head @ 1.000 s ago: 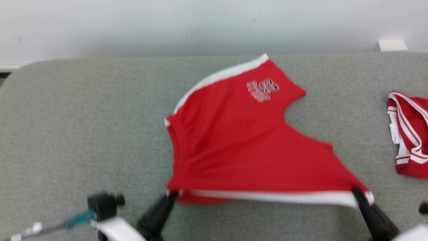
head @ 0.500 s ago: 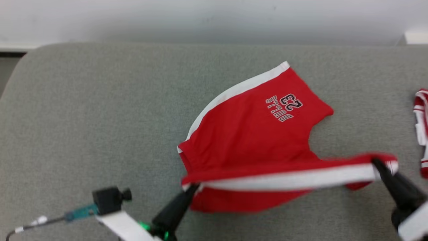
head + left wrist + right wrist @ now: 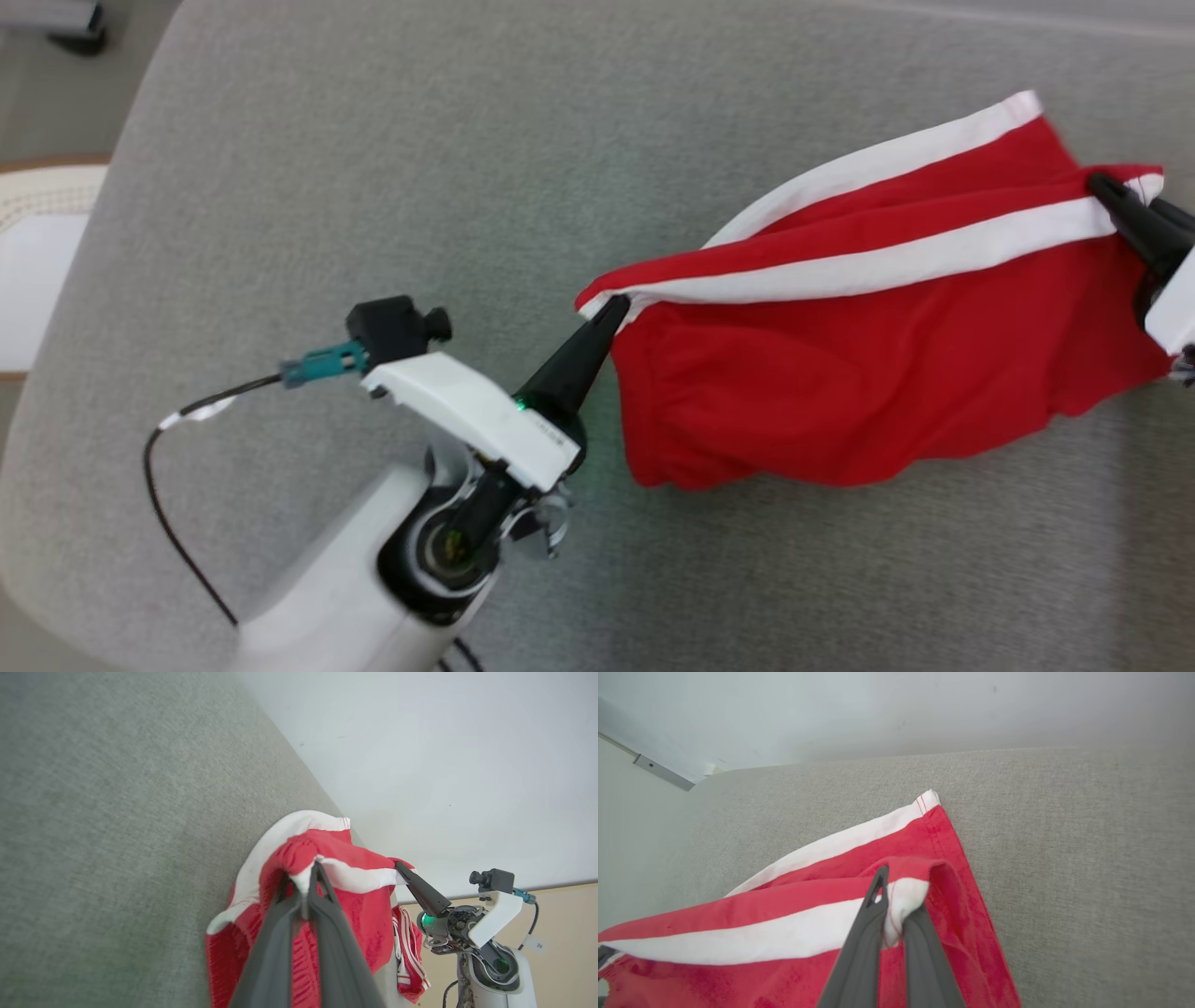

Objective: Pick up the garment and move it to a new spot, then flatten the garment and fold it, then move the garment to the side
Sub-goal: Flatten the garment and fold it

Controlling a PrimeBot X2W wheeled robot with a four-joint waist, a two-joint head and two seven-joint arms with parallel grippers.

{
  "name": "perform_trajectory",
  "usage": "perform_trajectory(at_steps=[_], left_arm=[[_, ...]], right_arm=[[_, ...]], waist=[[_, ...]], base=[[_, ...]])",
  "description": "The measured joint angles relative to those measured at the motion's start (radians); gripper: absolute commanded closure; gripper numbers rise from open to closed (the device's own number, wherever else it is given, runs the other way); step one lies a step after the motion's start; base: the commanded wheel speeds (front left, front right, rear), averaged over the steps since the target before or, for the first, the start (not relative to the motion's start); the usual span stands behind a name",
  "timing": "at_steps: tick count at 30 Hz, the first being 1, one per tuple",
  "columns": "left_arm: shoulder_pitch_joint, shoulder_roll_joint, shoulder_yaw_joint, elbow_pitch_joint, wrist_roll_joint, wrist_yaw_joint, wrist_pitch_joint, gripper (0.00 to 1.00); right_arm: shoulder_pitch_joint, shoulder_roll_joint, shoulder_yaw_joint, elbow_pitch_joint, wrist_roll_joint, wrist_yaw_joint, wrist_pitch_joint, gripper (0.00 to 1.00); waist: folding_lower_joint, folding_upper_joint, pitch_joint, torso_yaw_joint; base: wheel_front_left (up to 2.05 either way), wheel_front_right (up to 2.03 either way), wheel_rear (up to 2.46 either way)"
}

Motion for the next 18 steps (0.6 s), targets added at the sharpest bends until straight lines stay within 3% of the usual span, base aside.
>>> perform_trajectory(at_steps=[6,7,8,9,10,11,12,13,18], left_arm=[[-0.063,-0.075,-0.014,0.113,0.020,-0.013,-0.019,1.00],[-0.071,-0.083,-0.015,0.129,0.025,-0.012,-0.021,1.00],[-0.078,-0.092,-0.014,0.143,0.031,-0.007,-0.030,1.00],[-0.087,-0.097,-0.013,0.156,0.037,-0.007,-0.038,1.00],[-0.094,-0.102,-0.011,0.163,0.037,-0.006,-0.046,0.94],[-0.098,-0.107,-0.005,0.173,0.037,-0.001,-0.053,0.74],[-0.100,-0.112,-0.003,0.179,0.037,-0.001,-0.055,0.22],[-0.103,-0.113,-0.003,0.184,0.039,-0.001,-0.061,0.00],[-0.110,-0.101,-0.002,0.197,0.067,0.012,-0.084,0.00]], right_arm=[[-0.084,-0.003,0.003,0.083,-0.066,0.000,0.002,1.00],[-0.095,-0.005,0.002,0.092,-0.067,0.000,-0.005,0.95],[-0.104,-0.004,0.002,0.101,-0.073,0.000,-0.014,0.82],[-0.113,-0.002,-0.001,0.107,-0.077,0.000,-0.027,0.60],[-0.121,0.003,-0.011,0.116,-0.086,0.000,-0.039,0.00],[-0.130,0.002,-0.013,0.120,-0.100,0.000,-0.054,0.00],[-0.137,0.002,-0.015,0.124,-0.111,0.000,-0.070,0.00],[-0.141,0.002,-0.014,0.129,-0.120,0.000,-0.077,0.00],[-0.138,-0.019,0.010,0.129,-0.125,0.000,-0.129,0.00]], waist=[[0.0000,0.0000,0.051,0.058],[0.0001,0.0000,0.057,0.064],[0.0000,-0.0001,0.063,0.069],[0.0001,0.0000,0.068,0.072],[0.0000,0.0000,0.073,0.074],[0.0000,-0.0001,0.077,0.075],[0.0000,0.0000,0.081,0.075],[0.0000,0.0000,0.083,0.074],[0.0000,0.0000,0.084,0.058]], base=[[0.00,0.00,0.00],[0.00,0.00,0.00],[0.00,0.00,0.00],[0.00,0.00,0.00],[0.00,0.00,0.00],[0.00,0.00,0.00],[0.00,0.00,0.00],[0.00,0.00,0.00],[0.00,0.00,0.00]])
